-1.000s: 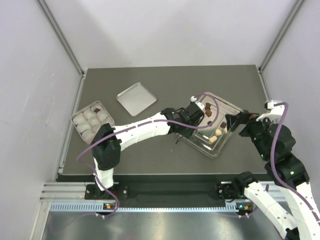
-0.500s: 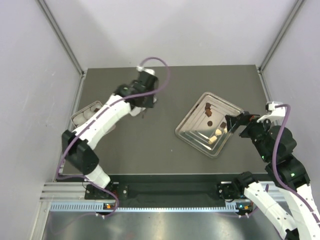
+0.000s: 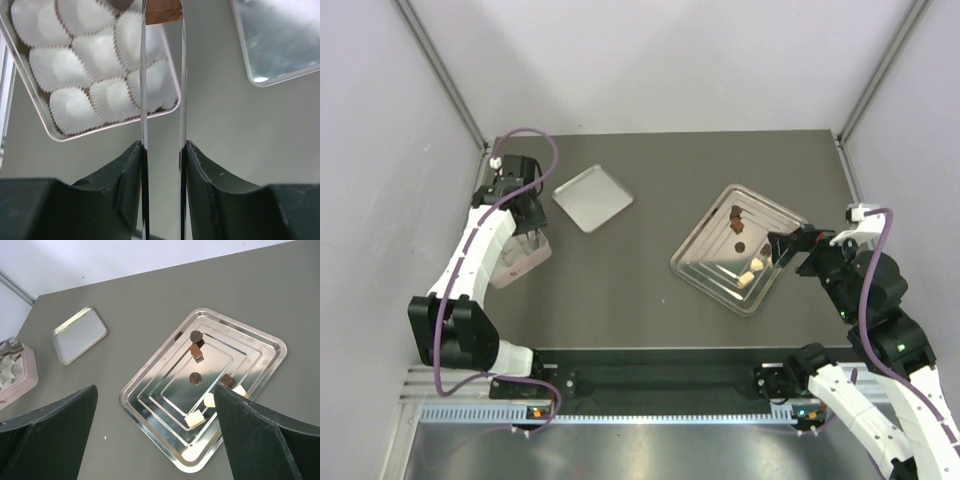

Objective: Pack the chocolate

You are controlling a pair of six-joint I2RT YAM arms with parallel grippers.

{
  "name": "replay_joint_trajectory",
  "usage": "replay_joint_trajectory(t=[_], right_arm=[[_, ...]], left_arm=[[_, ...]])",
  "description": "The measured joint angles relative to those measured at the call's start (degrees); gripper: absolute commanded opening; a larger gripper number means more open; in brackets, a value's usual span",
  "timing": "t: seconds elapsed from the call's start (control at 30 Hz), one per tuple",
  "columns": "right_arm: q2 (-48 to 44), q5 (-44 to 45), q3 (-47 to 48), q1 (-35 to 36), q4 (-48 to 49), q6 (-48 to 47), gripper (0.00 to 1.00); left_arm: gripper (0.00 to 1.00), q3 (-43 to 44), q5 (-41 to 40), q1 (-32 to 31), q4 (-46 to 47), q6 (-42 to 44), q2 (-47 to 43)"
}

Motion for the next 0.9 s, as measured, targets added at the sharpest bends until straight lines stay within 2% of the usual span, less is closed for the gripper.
replay_joint_trajectory(t=[0.5, 0.9], right_arm=[[0.15, -0.09, 0.00, 0.00, 0.04, -0.09, 1.00], [0.68, -0.37, -0.33, 0.00, 0.42, -0.02, 1.00]], left_arm=[[0.40, -4.28, -0.28, 1.86, 1.55, 0.02, -0.26], [0.40, -5.16, -1.38, 2.12, 1.66, 0.00, -4.68]])
